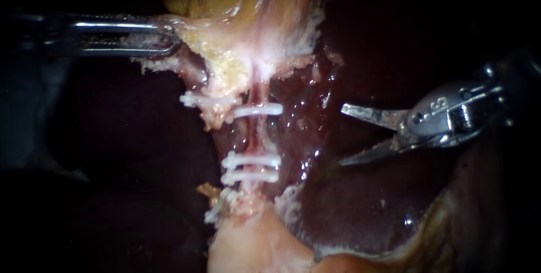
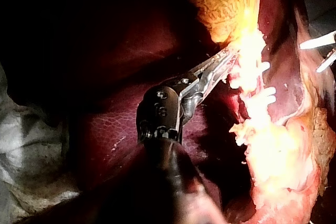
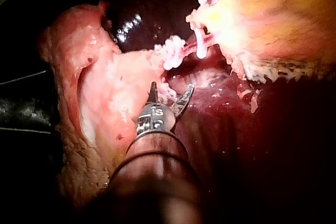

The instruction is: Go to the cutting position right tube

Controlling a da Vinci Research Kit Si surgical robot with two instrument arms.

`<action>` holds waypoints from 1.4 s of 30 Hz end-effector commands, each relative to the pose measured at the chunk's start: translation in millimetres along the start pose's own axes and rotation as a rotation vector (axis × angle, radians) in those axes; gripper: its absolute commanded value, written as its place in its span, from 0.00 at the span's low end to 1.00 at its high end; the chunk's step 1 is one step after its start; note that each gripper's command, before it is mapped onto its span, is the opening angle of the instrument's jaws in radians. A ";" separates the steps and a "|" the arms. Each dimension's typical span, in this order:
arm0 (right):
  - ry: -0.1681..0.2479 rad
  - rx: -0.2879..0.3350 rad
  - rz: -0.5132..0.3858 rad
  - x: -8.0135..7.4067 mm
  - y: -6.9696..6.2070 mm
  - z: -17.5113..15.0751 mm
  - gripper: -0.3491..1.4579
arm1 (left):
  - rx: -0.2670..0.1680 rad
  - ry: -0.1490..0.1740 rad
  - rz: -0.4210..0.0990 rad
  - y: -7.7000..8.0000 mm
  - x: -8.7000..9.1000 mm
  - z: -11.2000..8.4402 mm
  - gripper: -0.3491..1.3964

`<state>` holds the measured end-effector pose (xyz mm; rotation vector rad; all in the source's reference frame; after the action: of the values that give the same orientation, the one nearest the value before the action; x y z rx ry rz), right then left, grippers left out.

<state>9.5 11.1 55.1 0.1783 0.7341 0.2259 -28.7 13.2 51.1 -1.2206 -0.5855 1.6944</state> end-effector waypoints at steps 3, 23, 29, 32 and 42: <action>0.000 0.001 0.000 0.0 0.0 0.0 0.99 | -0.005 -0.003 -0.004 0.2 0.6 -0.6 0.00; 0.064 0.198 0.106 1.7 0.5 1.8 0.98 | 0.004 0.036 -0.006 1.4 5.2 -5.5 0.00; 0.158 0.264 0.203 2.3 0.7 4.7 0.98 | 0.008 0.038 -0.004 1.4 4.7 -5.1 0.00; 0.168 0.290 0.218 2.3 0.6 6.3 0.98 | 0.009 0.039 -0.003 1.4 4.7 -5.0 0.00; 0.226 0.405 0.249 4.1 -0.2 11.1 0.96 | 0.009 0.039 -0.003 1.4 4.6 -5.0 0.00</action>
<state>20.4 11.1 60.5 0.6423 0.9834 0.3324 -25.1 16.0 45.9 -1.2430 -0.5552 1.6652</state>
